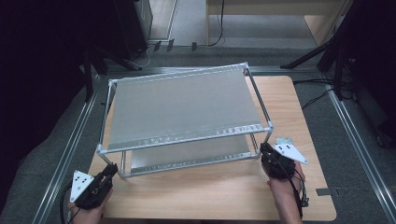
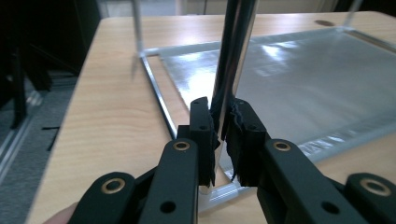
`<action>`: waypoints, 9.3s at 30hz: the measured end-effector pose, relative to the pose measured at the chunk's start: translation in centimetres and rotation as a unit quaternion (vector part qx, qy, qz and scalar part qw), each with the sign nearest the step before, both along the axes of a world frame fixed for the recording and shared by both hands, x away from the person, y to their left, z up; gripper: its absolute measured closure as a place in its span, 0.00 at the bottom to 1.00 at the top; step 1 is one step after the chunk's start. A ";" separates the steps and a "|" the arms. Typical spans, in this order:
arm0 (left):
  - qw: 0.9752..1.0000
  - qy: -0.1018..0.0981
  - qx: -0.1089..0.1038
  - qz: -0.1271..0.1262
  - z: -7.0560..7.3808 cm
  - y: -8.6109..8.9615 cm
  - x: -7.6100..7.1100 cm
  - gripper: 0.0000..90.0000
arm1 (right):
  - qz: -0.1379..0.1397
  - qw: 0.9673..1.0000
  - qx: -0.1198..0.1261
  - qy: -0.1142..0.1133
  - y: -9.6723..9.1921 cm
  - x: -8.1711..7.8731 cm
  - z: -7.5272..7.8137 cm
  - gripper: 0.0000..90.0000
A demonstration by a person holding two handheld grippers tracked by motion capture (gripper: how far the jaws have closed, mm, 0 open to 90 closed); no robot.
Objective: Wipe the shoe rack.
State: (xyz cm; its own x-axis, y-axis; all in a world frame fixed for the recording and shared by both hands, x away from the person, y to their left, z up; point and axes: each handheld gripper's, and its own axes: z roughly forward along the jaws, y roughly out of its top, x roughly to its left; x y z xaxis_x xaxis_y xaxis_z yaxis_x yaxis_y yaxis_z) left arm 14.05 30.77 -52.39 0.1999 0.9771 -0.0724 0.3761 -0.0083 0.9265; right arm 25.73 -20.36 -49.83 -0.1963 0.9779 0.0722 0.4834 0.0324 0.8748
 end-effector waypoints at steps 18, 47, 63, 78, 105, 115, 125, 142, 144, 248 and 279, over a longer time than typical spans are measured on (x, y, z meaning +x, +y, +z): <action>0.999 -0.008 -0.011 -0.038 0.2 -1.2 -1.3 0.89 | 0.017 0.999 0.025 -0.028 -2.2 0.8 1.0 0.75; 0.994 -0.021 -0.029 -0.100 0.3 -3.2 -1.6 0.89 | -0.005 0.999 0.033 -0.010 -4.0 3.6 0.4 0.89; 0.997 -0.030 -0.024 -0.074 -0.1 -3.3 -2.8 0.88 | 0.015 0.999 0.012 0.034 -14.0 -1.5 -1.0 0.70; 0.997 -0.020 -0.023 -0.076 -0.6 -3.2 -2.6 0.86 | 0.157 0.983 0.026 0.093 -7.1 -0.5 -3.2 0.54; 0.997 -0.021 -0.011 -0.077 -0.6 -3.2 -2.8 0.86 | 0.218 0.970 -0.080 0.075 -7.6 -1.5 -4.3 0.31; 0.997 -0.021 -0.008 -0.077 -0.6 -3.2 -2.8 0.86 | 0.218 0.970 -0.074 0.073 -6.0 -1.6 -3.7 0.14; 0.997 -0.021 -0.012 -0.076 -0.6 -3.3 -2.8 0.85 | 0.189 0.973 -0.051 0.121 -4.4 0.0 -5.3 0.08; 0.997 -0.024 -0.010 -0.071 -0.6 -3.8 -2.5 0.80 | 0.225 0.964 -0.062 0.127 -3.4 -1.1 -4.7 0.39; 0.997 -0.025 -0.008 -0.072 -0.6 -3.8 -2.4 0.80 | 0.245 0.961 -0.052 0.120 -3.5 -1.4 -4.8 0.53; 0.996 -0.014 -0.026 -0.086 -1.4 -2.0 -1.1 0.88 | -0.001 0.992 0.064 -0.106 -6.0 2.3 1.7 0.83; 0.996 -0.013 -0.025 -0.090 -1.4 -2.3 -1.2 0.87 | 0.080 0.992 0.047 -0.091 -2.2 -0.4 2.0 0.85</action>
